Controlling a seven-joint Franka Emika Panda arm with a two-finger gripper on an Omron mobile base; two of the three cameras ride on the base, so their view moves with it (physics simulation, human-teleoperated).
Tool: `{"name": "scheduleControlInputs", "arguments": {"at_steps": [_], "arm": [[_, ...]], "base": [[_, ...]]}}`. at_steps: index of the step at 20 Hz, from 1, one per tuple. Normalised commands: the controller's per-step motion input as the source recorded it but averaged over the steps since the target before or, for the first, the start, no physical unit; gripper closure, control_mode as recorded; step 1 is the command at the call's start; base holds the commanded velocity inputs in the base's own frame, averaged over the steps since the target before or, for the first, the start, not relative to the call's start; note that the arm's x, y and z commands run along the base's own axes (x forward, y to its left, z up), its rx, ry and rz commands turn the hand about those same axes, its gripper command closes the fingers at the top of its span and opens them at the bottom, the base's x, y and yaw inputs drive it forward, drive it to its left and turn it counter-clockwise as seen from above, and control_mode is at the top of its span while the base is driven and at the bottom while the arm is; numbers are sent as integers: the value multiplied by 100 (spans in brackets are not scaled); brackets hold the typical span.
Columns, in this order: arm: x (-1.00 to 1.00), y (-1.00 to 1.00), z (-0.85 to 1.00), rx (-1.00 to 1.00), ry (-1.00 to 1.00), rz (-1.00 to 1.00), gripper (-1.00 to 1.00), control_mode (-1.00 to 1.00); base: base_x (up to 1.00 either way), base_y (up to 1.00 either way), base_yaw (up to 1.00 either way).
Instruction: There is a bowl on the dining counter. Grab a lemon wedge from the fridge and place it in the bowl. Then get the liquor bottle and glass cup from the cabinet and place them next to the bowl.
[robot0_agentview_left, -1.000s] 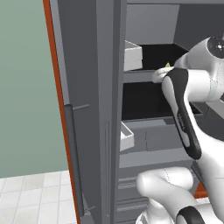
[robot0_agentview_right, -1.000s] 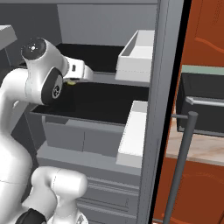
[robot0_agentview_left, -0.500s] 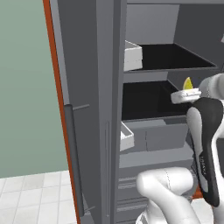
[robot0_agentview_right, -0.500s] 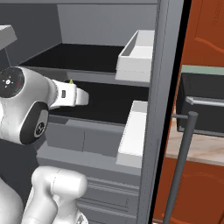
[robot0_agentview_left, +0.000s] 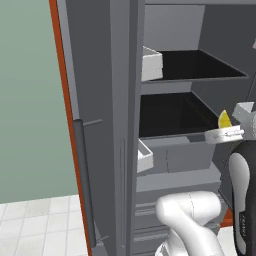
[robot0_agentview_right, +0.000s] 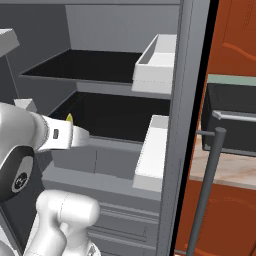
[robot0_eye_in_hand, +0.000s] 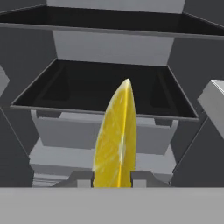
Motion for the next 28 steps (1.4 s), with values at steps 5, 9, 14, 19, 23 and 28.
{"name": "scheduleControlInputs", "arguments": {"at_steps": [5, 9, 14, 19, 23, 28], "arm": [[0, 7, -8, 0, 3, 0, 100, -100], [-17, 1, 0, 0, 0, 0, 100, 100], [0, 0, 0, 0, 0, 0, 100, 100], [0, 0, 0, 0, 0, 0, 100, 100], [0, 0, 0, 0, 0, 0, 100, 100], [0, 0, 0, 0, 0, 0, 100, 100]], "base": [[0, 0, 0], [-18, 0, 0], [-100, 0, -2], [-100, 7, -5], [-100, 26, -3], [-100, 43, -8]]}}
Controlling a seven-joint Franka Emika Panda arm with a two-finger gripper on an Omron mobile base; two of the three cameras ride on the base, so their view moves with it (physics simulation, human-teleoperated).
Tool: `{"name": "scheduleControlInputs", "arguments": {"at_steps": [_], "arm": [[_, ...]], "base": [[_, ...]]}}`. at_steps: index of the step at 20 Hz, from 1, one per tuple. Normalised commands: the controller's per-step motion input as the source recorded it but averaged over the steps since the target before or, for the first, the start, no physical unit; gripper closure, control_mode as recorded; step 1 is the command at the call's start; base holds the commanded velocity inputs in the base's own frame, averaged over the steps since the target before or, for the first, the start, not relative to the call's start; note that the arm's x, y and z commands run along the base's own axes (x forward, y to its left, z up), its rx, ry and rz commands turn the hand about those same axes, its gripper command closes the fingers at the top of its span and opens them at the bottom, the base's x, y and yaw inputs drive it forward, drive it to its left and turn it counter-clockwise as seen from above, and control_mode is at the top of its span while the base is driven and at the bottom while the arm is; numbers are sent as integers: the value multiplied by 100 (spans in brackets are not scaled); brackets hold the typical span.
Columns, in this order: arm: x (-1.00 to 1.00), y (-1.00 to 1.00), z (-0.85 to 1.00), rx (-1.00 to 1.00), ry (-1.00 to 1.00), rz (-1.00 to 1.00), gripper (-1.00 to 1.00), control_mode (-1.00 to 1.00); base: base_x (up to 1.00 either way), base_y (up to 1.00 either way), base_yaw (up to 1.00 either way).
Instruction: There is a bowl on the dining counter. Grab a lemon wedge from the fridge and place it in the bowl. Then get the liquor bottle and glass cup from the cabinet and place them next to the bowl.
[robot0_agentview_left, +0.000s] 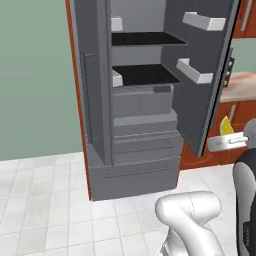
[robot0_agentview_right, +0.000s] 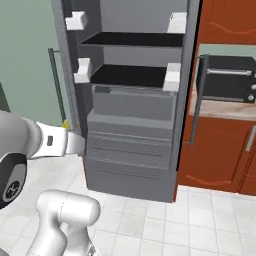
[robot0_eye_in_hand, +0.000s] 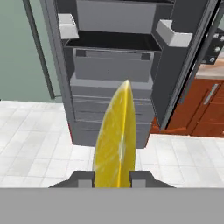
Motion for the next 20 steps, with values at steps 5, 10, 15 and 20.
{"name": "scheduleControlInputs", "arguments": {"at_steps": [5, 10, 15, 20], "arm": [[0, 0, 0, 0, 0, 0, 100, 100], [0, 0, 0, 0, 0, 0, 100, 100], [0, 0, 0, 0, 0, 0, 100, 100], [0, 0, 0, 0, 0, 0, 100, 100]], "base": [[-71, 25, -61], [-16, 0, -99], [-16, 0, -98], [-17, 0, -95]]}}
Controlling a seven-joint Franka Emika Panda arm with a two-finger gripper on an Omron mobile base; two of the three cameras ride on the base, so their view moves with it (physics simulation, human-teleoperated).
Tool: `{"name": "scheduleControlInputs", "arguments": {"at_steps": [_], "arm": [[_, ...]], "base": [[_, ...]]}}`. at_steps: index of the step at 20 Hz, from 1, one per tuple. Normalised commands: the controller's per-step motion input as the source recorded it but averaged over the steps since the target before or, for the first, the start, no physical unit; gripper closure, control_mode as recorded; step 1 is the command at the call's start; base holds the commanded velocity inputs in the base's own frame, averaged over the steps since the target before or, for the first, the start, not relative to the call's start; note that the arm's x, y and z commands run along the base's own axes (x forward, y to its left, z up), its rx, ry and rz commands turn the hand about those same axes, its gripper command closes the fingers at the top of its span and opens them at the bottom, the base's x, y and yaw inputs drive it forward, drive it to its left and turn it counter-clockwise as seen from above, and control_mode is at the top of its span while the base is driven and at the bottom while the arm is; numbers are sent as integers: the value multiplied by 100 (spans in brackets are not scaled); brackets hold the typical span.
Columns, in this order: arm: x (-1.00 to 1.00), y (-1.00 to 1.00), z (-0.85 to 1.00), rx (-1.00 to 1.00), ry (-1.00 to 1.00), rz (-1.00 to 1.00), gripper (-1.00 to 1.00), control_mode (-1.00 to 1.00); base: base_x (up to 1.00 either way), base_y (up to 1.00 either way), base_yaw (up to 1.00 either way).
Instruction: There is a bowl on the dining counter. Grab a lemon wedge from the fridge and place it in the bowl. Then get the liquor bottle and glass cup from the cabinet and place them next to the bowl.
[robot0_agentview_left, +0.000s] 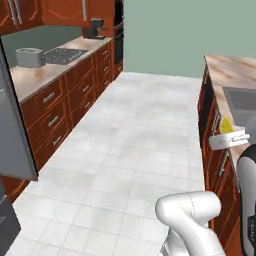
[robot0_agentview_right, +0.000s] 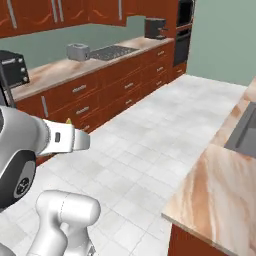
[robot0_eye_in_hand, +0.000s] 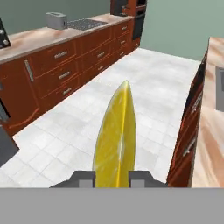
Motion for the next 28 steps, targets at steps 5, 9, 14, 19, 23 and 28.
{"name": "scheduleControlInputs", "arguments": {"at_steps": [5, 9, 14, 19, 23, 28], "arm": [[0, 0, 0, 0, 0, 0, 100, 100], [0, 0, 0, 0, 0, 0, 100, 100], [0, 0, 0, 0, 0, 0, 100, 100], [0, 0, 0, 0, 0, 0, 100, 100], [0, 0, 0, 0, 0, 0, 100, 100], [0, 0, 0, 0, 0, 0, 100, 100]], "base": [[-20, -1, -92], [-26, -8, -88], [-36, -10, -85], [-26, -34, -54], [0, -69, -6], [2, -100, 0]]}}
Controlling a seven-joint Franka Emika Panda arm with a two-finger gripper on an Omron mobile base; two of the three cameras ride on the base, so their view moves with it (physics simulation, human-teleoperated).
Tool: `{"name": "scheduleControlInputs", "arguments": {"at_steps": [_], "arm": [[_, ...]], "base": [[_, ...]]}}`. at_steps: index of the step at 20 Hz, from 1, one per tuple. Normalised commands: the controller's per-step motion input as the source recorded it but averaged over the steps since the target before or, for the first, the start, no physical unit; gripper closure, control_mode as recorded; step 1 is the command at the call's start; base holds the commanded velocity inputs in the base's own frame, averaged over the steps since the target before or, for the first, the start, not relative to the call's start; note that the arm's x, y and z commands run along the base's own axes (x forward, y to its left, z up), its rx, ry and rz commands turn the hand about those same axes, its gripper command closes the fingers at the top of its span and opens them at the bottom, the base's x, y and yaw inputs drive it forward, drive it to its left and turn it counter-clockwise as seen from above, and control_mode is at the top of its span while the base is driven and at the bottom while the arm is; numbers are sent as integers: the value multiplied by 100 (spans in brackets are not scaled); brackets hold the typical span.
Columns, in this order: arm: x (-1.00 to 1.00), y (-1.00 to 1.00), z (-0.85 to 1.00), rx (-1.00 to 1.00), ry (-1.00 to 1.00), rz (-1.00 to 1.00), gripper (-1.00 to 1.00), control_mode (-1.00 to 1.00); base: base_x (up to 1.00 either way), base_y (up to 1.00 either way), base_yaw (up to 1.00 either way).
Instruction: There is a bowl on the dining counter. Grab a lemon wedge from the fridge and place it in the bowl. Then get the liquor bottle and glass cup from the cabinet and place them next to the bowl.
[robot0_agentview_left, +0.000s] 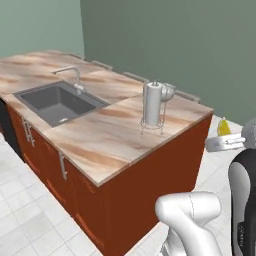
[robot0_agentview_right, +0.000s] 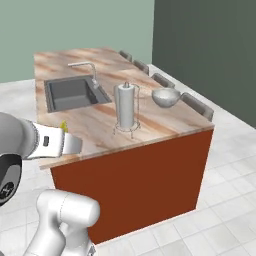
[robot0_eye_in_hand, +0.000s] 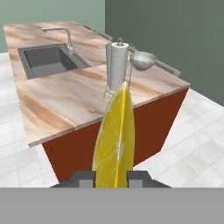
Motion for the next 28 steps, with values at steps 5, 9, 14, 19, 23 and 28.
{"name": "scheduleControlInputs", "arguments": {"at_steps": [5, 9, 14, 19, 23, 28], "arm": [[0, 0, 0, 0, 0, 0, 100, 100], [0, 0, 0, 0, 0, 0, 100, 100], [0, 0, 0, 0, 0, 0, 100, 100], [0, 0, 0, 0, 0, 0, 100, 100], [0, 0, 0, 0, 0, 0, 100, 100], [0, 0, 0, 0, 0, 0, 100, 100]], "base": [[7, -100, 0], [14, -100, 1], [41, -100, 6], [61, -100, 9], [73, -100, 9], [67, -100, 16]]}}
